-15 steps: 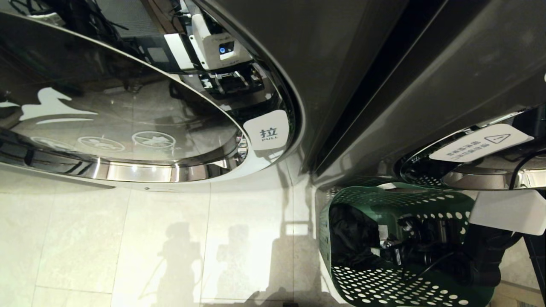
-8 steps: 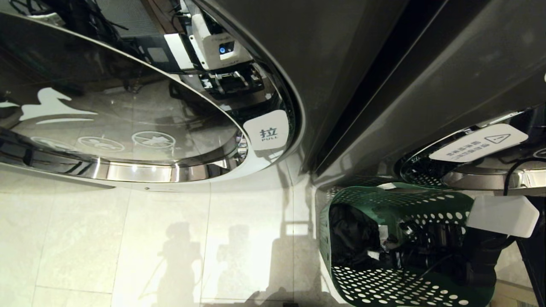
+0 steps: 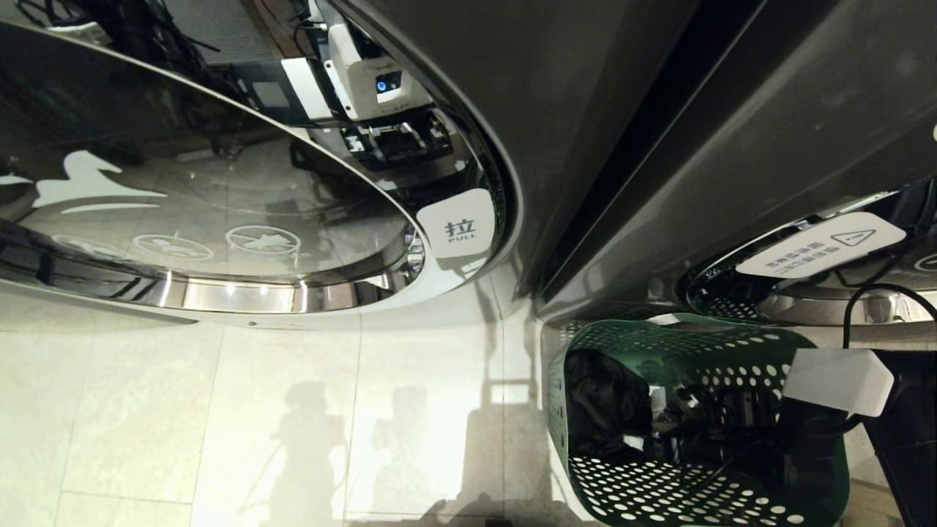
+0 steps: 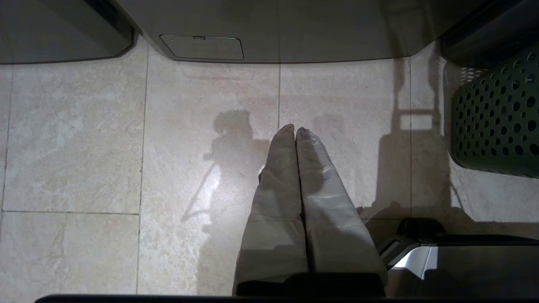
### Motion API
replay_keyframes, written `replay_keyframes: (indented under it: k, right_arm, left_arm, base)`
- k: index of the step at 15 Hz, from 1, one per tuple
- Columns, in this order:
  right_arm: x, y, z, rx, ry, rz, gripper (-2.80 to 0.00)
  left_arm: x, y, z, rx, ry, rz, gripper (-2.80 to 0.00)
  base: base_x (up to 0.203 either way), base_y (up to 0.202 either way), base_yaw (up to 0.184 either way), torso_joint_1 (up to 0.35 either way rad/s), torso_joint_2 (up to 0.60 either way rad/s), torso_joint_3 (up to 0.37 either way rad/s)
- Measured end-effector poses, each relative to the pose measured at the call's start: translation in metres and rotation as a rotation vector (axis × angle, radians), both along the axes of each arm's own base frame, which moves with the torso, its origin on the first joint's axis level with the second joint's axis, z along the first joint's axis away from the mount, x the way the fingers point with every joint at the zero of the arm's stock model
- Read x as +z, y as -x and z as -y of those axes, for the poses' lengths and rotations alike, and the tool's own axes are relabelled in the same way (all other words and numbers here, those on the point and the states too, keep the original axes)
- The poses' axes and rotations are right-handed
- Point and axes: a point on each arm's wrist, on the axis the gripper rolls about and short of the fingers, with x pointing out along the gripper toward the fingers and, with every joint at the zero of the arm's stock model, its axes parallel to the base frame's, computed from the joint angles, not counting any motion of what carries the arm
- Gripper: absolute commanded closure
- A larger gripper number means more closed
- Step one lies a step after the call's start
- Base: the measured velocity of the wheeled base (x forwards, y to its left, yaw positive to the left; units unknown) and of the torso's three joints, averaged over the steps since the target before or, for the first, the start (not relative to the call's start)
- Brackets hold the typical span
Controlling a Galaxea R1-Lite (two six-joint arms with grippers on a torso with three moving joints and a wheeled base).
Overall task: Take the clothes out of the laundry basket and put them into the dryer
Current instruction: Take the clothes out of the basket
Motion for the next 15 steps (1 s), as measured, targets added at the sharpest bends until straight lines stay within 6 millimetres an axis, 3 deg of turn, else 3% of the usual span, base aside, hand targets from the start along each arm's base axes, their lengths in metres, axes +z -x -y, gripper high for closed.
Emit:
replay_keyframes:
  k: [7, 15]
  right_arm:
    - [-0.017, -0.03, 0.003, 0.01, -0.037, 0.043, -2.8]
    - [-0.03, -0.046, 0.005, -0.014, -0.061, 0.058, -2.8]
  left_arm:
    - [0.0, 0.0, 0.0, 0.0, 0.0, 0.0, 0.0]
    - [0.0, 0.0, 0.0, 0.0, 0.0, 0.0, 0.0]
  base:
    - [0.0, 0.0, 0.0, 0.0, 0.0, 0.0]
    - [0.0, 0.0, 0.0, 0.0, 0.0, 0.0]
